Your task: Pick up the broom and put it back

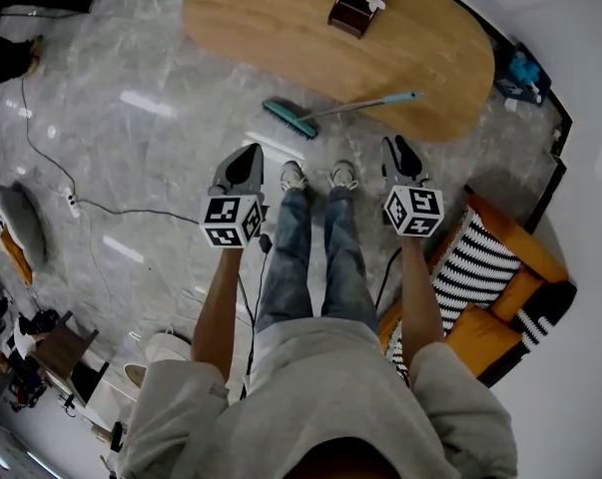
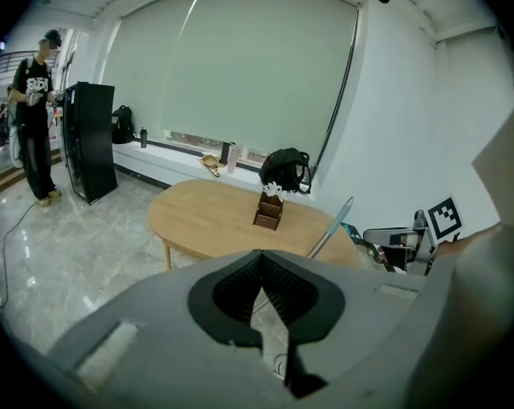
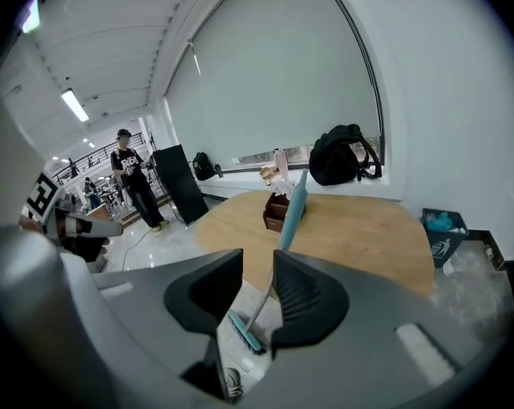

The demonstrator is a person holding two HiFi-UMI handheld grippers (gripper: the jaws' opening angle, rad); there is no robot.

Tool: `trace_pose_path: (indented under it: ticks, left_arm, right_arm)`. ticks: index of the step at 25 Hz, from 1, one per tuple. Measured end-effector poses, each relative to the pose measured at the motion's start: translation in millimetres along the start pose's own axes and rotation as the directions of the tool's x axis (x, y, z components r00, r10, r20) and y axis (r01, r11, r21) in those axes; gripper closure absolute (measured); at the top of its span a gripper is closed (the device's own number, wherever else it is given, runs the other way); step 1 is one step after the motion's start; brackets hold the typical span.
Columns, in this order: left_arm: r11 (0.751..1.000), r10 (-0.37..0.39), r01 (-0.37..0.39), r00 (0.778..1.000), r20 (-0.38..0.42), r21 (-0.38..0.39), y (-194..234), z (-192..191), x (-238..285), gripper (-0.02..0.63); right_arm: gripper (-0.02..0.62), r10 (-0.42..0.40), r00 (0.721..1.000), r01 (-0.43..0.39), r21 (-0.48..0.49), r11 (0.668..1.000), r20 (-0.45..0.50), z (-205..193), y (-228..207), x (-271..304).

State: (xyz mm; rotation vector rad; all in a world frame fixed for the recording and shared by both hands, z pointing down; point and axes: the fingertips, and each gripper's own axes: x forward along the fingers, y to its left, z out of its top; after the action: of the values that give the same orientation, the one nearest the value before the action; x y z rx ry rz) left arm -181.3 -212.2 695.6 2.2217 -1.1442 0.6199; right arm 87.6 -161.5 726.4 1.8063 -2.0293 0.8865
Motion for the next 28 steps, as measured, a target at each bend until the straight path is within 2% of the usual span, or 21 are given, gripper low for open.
trace_pose_path:
  ticks: [14, 21, 25, 28]
  left_arm:
    - [1.0, 0.002, -0.002, 1.0, -0.015, 0.008, 8.6, -9.0, 3.1, 0.603]
    - [1.0, 0.001, 0.0, 1.0, -0.031, 0.026, 9.5, -12.9, 2.7, 0.603]
    - [1.0, 0.0, 0.0, 0.999, -0.035, 0.025, 10.8, -13.8, 3.9, 0.603]
    - [1.0, -0.003, 0.004, 0.999, -0.037, 0.026, 10.4, -13.5, 4.8, 0.603]
  right_arm:
    - [0.433, -0.05, 0.998, 0.049, 0.032, 0.998, 0.025, 17.4, -32.9, 64.0]
    - [0.433, -0.057, 0.997, 0.054, 0.06, 0.997, 0.049, 31.9, -44.5, 79.9]
    - [0.488, -0.065, 0.996, 0.06, 0.078, 0.995, 0.056, 34.2, -49.2, 81.7]
    - [0.493, -0.048, 0.997, 0.042, 0.088, 0.995, 0.059, 34.9, -47.3, 81.5]
